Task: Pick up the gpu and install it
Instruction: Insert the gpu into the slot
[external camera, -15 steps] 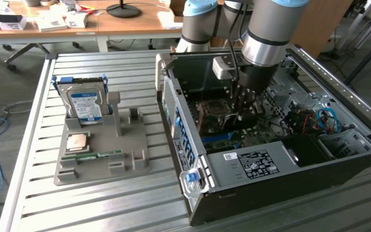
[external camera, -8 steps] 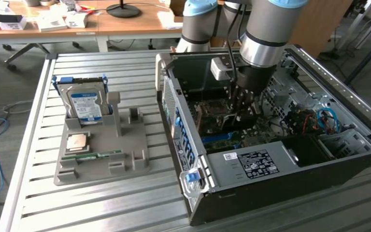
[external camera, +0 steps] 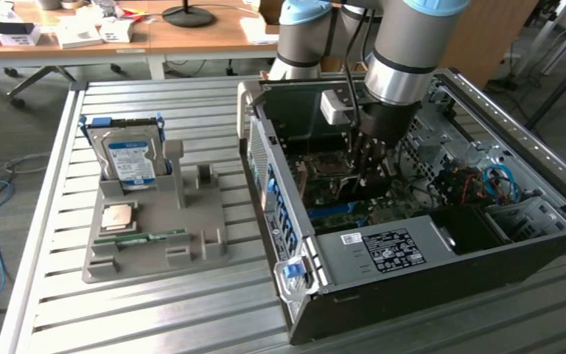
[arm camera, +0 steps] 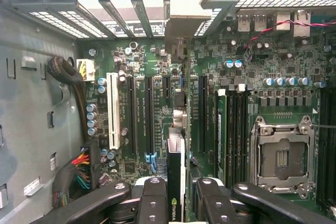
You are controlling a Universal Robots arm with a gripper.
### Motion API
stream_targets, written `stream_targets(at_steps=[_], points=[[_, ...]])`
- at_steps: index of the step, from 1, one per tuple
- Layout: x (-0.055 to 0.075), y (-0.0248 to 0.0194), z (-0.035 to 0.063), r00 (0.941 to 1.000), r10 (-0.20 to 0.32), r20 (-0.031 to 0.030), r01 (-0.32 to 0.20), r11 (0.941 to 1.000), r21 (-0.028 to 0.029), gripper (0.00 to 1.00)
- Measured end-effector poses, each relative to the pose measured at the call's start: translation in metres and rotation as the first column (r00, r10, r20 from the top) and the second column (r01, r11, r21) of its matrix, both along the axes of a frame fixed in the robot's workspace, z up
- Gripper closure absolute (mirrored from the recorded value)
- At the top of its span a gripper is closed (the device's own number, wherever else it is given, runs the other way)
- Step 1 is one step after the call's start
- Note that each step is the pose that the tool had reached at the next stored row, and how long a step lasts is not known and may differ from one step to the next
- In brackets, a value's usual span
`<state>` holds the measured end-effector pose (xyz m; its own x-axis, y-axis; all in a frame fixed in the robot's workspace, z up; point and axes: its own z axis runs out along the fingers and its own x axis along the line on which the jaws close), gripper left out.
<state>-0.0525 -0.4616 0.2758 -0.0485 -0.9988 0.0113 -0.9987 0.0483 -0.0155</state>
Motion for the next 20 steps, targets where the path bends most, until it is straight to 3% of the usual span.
stream_targets(at_steps=[20], points=[[-0.0038, 0.0019, -0.0058, 1.0, 0.0, 0.0001, 0.0, 1.0, -0.0005, 0.74]])
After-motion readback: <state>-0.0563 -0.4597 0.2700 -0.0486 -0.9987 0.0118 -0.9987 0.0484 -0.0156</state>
